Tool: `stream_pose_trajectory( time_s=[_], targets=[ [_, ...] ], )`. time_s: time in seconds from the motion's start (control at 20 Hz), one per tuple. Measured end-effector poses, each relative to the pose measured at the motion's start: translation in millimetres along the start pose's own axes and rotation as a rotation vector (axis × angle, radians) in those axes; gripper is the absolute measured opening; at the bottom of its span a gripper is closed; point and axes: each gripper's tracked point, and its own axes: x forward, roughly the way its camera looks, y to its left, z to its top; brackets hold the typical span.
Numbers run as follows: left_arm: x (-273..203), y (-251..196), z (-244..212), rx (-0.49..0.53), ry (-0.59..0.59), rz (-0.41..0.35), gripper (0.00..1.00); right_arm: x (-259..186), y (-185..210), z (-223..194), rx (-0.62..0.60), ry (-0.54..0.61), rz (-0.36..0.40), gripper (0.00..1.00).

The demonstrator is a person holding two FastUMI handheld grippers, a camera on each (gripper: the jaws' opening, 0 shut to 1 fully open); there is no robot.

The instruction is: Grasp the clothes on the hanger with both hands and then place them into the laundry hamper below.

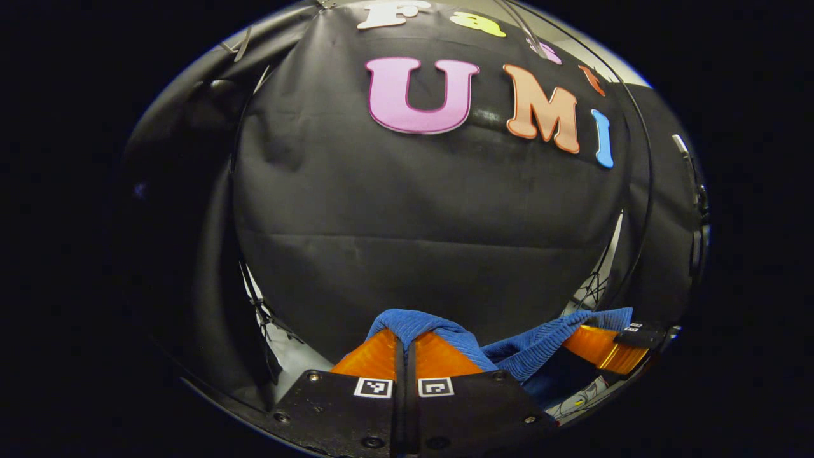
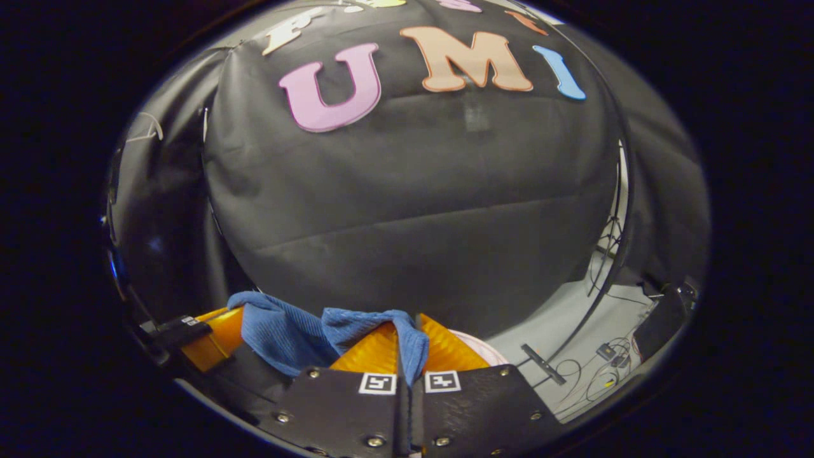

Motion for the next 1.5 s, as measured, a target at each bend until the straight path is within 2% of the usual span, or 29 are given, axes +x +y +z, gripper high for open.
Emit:
stream_pose_trajectory(
  time_s=[0.25, 0.3, 0.35, 0.5, 0.55, 0.6, 0.65, 0.75, 0.9, 0.95, 1.0, 1.05, 1.15, 1.2, 1.25, 1.4, 1.45, 1.5],
  targets=[
    [17, 0, -58, 0.004, 0.136, 0.001, 0.01, 20, -13, -52, -0.023, 0.105, -0.032, 0.04],
    [21, 1, -69, 0.008, 0.158, 0.005, 0.04, 25, -17, -62, -0.030, 0.129, -0.036, 0.04],
    [23, 2, -77, 0.016, 0.176, 0.008, 0.01, 27, -18, -72, -0.034, 0.149, -0.039, 0.04],
    [24, 7, -94, 0.041, 0.207, 0.021, 0.01, 34, -23, -87, -0.029, 0.183, -0.040, 0.04],
    [25, 8, -99, 0.042, 0.214, 0.020, 0.01, 35, -24, -90, -0.026, 0.192, -0.039, 0.00],
    [27, 7, -104, 0.041, 0.223, 0.020, 0.01, 37, -25, -92, -0.022, 0.201, -0.037, 0.04],
    [27, 7, -107, 0.041, 0.231, 0.021, 0.01, 37, -25, -95, -0.018, 0.208, -0.034, 0.00],
    [30, 9, -116, 0.047, 0.253, 0.018, 0.01, 39, -22, -101, -0.016, 0.218, -0.029, 0.04],
    [27, 9, -125, 0.064, 0.291, 0.002, 0.06, 41, -13, -100, -0.011, 0.230, -0.007, 0.04],
    [25, 12, -125, 0.068, 0.295, 0.007, 0.16, 40, -6, -96, -0.003, 0.219, 0.004, 0.00],
    [23, 12, -126, 0.068, 0.308, 0.004, 0.20, 35, -2, -86, 0.006, 0.200, 0.011, 0.11],
    [18, 13, -127, 0.064, 0.321, 0.004, 0.37, 26, 2, -74, 0.009, 0.174, 0.020, 0.12],
    [11, 20, -111, 0.052, 0.275, 0.014, 0.71, 14, 1, -54, 0.001, 0.134, -0.001, 0.33],
    [6, 22, -95, 0.051, 0.243, 0.025, 0.83, 5, -3, -47, -0.003, 0.115, -0.018, 0.46],
    [0, 25, -84, 0.051, 0.215, 0.033, 0.96, -2, -2, -41, 0.003, 0.102, -0.018, 0.47],
    [-22, 29, -53, 0.039, 0.153, 0.037, 0.96, -31, -2, -30, 0.006, 0.074, -0.036, 0.70],
    [-30, 30, -44, 0.042, 0.137, 0.040, 0.95, -40, -3, -24, -0.001, 0.060, -0.047, 0.84],
    [-39, 32, -34, 0.053, 0.118, 0.050, 0.95, -51, -5, -19, -0.012, 0.046, -0.061, 0.85]
  ],
)
